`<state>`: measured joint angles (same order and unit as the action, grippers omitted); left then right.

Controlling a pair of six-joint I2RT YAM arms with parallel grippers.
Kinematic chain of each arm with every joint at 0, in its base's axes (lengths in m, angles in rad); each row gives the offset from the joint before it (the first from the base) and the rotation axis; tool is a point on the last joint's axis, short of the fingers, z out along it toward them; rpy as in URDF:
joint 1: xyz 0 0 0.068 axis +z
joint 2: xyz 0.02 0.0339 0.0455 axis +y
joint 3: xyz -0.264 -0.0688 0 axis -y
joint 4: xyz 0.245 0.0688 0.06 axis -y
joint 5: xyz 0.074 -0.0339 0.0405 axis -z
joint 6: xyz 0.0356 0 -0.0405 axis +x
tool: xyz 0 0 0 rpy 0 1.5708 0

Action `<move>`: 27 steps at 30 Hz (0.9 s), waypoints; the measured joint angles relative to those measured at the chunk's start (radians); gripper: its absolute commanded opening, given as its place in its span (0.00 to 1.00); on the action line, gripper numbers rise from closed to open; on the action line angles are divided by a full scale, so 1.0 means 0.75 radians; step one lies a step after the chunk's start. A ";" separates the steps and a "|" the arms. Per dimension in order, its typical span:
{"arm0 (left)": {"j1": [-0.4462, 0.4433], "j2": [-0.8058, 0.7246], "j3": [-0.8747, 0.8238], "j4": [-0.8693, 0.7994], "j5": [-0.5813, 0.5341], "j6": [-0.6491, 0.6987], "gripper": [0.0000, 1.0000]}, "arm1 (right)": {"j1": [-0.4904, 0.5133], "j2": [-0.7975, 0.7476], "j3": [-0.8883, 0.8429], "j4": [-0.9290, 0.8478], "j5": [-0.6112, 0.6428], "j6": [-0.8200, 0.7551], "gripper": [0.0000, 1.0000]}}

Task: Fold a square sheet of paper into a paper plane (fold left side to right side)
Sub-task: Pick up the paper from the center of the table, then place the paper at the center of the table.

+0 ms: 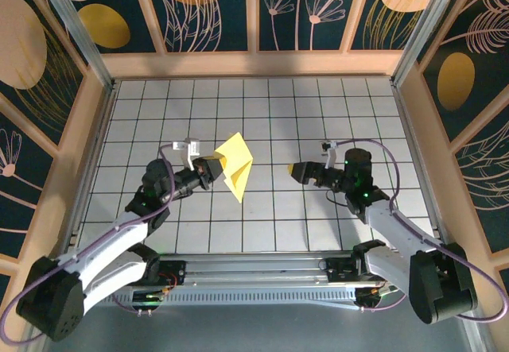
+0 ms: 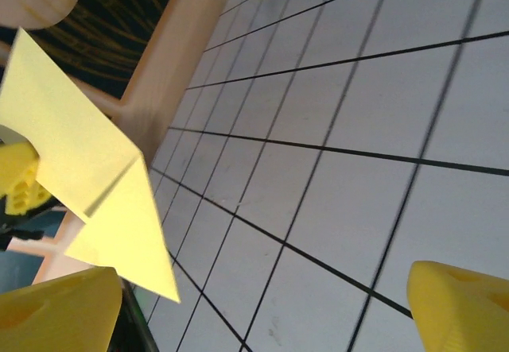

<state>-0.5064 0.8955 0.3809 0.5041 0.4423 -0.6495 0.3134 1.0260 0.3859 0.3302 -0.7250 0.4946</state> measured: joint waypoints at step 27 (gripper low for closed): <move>0.004 0.026 -0.031 -0.005 0.262 0.039 0.00 | 0.388 0.484 0.296 0.273 -0.264 -0.142 0.61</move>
<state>-0.5037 0.9154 0.3580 0.5003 0.6388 -0.6205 0.6041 1.3888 0.6075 0.5350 -0.9234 0.3882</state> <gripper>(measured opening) 0.054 0.669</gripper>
